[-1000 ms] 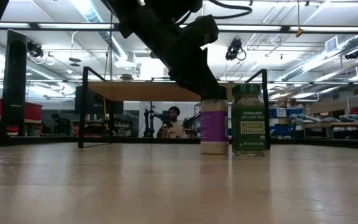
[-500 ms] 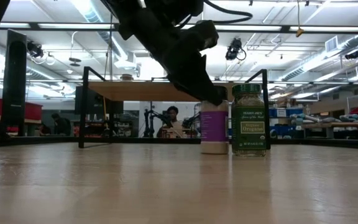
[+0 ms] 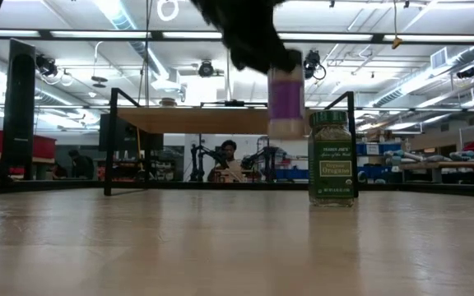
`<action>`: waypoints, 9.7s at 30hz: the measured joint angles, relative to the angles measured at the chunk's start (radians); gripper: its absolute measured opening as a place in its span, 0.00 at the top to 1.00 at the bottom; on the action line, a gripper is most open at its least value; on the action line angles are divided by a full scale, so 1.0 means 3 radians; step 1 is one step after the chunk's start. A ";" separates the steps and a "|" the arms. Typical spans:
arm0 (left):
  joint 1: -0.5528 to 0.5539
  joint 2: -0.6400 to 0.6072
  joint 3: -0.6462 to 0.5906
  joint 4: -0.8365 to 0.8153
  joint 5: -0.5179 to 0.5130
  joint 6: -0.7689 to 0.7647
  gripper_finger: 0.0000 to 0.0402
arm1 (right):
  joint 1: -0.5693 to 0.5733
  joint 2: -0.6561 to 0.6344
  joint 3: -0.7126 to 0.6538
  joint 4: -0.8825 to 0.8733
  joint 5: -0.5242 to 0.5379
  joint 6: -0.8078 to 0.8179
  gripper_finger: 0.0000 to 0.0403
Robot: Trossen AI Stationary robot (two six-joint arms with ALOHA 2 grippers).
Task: Shelf spices
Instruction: Put the purple seasoning bottle on the shelf, then put the green seasoning bottle on the shelf, then adjust the seasoning bottles on the shelf
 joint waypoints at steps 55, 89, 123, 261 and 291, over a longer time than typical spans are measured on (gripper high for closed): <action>0.1452 -0.0028 0.0731 -0.0764 -0.0886 -0.0872 0.50 | 0.0290 0.0001 0.0001 0.0216 0.0235 -0.0289 1.00; 0.1236 -0.0096 0.0772 -0.0521 -0.0809 -0.0368 0.24 | 0.0292 0.0001 0.0001 0.0203 0.0239 -0.0286 1.00; -0.0415 -0.2951 -0.1842 0.0416 -0.1257 -0.0867 0.50 | -0.0086 0.0000 0.0001 -0.0545 -0.0747 0.0625 1.00; -0.0691 -0.2962 -0.3254 0.1712 -0.1141 -0.1291 0.50 | -0.3371 0.1202 0.2022 -0.4410 -0.3632 0.1801 0.50; -0.0691 -0.2961 -0.3254 0.1559 -0.1138 -0.1244 0.50 | -0.2747 0.1106 0.2015 -0.3862 -0.2732 0.1323 0.25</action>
